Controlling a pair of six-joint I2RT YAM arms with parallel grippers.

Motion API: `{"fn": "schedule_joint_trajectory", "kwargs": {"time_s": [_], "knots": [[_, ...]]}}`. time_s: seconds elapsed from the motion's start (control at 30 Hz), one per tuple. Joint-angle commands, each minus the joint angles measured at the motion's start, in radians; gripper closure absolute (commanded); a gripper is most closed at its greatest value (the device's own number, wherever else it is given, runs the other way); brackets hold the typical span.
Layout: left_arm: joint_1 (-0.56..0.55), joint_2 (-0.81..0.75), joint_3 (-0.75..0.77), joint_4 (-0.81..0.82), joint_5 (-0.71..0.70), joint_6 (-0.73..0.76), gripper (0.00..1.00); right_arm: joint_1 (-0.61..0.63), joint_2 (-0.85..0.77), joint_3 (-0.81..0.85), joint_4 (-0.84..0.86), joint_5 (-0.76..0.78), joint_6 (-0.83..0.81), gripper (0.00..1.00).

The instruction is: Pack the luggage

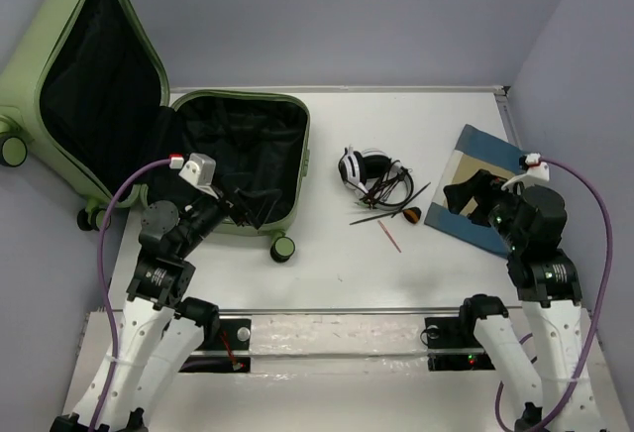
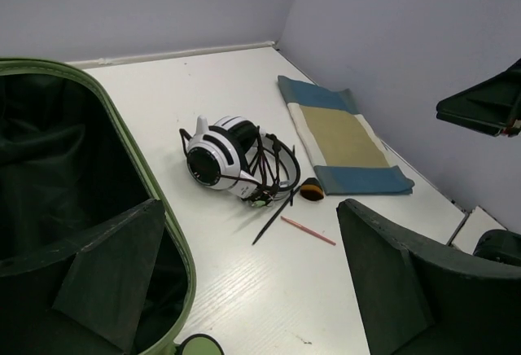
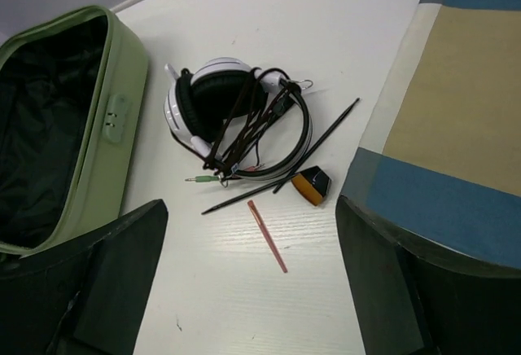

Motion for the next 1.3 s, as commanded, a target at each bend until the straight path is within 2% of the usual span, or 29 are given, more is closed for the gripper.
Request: {"fn": "schedule_joint_trajectory", "kwargs": {"time_s": [0.0,0.13,0.3,0.4,0.47,0.5,0.53,0.63,0.7,0.77,0.93,1.1,1.13,1.17,1.27], "knots": [[0.008,0.001,0.035,0.014,0.047,0.008,0.01,-0.008,0.046,0.003,0.018,-0.083,-0.045,0.14],[0.016,0.023,0.036,0.02,0.082,0.008,0.01,-0.008,0.078,-0.019,0.064,-0.178,-0.01,0.27],[0.024,0.041,0.033,0.029,0.095,0.0,0.01,0.026,0.149,-0.074,0.14,-0.236,0.027,0.33],[0.025,0.052,0.032,0.035,0.098,-0.011,0.01,0.165,0.217,-0.08,0.174,-0.177,0.047,0.35],[0.028,0.06,0.03,0.04,0.102,-0.017,0.01,0.281,0.265,-0.079,0.206,-0.039,0.062,0.35],[0.031,0.069,0.03,0.04,0.108,-0.021,0.01,0.393,0.294,-0.063,0.211,0.012,0.065,0.36],[0.032,0.069,0.03,0.04,0.115,-0.023,0.01,0.436,0.367,-0.051,0.216,0.097,0.064,0.37],[0.033,0.061,0.028,0.037,0.105,-0.023,0.01,0.51,0.499,-0.014,0.22,0.2,0.067,0.47],[0.035,0.054,0.03,0.029,0.098,-0.018,0.01,0.51,0.543,-0.017,0.226,0.222,0.073,0.55],[0.033,0.048,0.032,0.024,0.09,-0.015,0.01,0.52,0.59,-0.031,0.226,0.27,0.091,0.57],[0.033,0.035,0.036,0.02,0.089,-0.014,0.01,0.52,0.675,-0.051,0.278,0.328,0.119,0.57],[0.022,0.028,0.035,0.012,0.078,-0.009,0.01,0.52,0.79,0.046,0.3,0.366,0.038,0.56],[0.021,0.024,0.036,0.009,0.075,-0.008,0.01,0.52,0.823,0.082,0.297,0.412,0.024,0.55],[0.019,0.024,0.036,0.009,0.072,-0.006,0.01,0.503,0.837,0.096,0.297,0.438,0.018,0.45],[0.013,0.018,0.038,0.005,0.069,-0.003,0.01,0.416,0.891,0.138,0.288,0.463,0.007,0.41]]}}
